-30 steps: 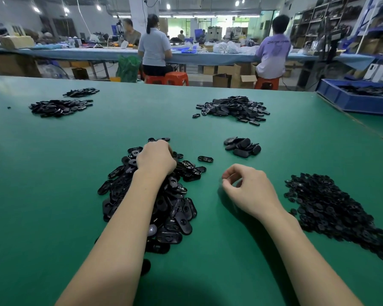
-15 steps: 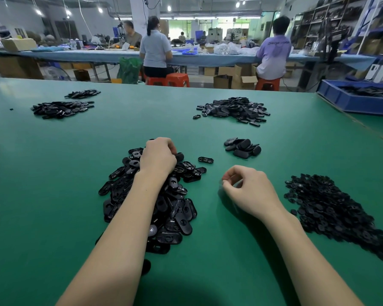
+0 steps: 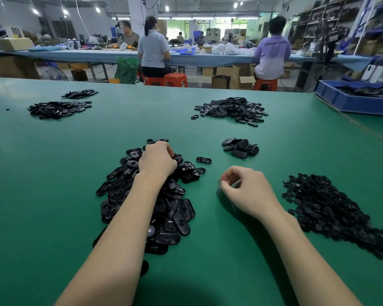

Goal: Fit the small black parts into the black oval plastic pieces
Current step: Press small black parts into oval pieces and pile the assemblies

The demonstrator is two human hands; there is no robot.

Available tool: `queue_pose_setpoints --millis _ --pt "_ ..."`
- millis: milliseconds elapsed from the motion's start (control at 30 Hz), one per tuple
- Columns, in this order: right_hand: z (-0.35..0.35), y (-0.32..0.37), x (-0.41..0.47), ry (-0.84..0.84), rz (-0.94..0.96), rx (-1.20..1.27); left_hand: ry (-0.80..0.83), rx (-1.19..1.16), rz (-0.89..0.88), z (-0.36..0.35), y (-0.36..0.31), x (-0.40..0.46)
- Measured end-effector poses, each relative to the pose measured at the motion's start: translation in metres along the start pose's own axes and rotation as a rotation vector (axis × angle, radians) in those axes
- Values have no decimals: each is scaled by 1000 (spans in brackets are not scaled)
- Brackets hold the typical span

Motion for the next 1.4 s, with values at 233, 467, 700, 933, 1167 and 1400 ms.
queue_pose_setpoints --millis 233,467,700,933,1167,1400 --pt "0 -1 -1 4 -8 1 5 -11 -18 -3 -1 1" --pt "0 -1 0 11 -3 21 52 -162 -14 -3 -11 0" --pt "20 -9 1 -4 -37 97 196 -420 -142 -26 -70 -23" --pt "63 -63 -3 80 -216 46 466 -847 -104 -83 -113 -63" --pt "92 -105 -16 101 -353 -149 634 -919 1 -123 -118 -94" --pt "88 -107 -20 211 -366 -184 638 -911 31 -132 -112 -95"
Point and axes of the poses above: each hand's wrist, its own x-axis towards the middle knuckle, its own z-axis out of the back of the hand, y = z × x, the point moved 10 cm from there along x, towards the middle knuckle, and after that the axes turned 8 degrees about -x, right-handed, at the moved point
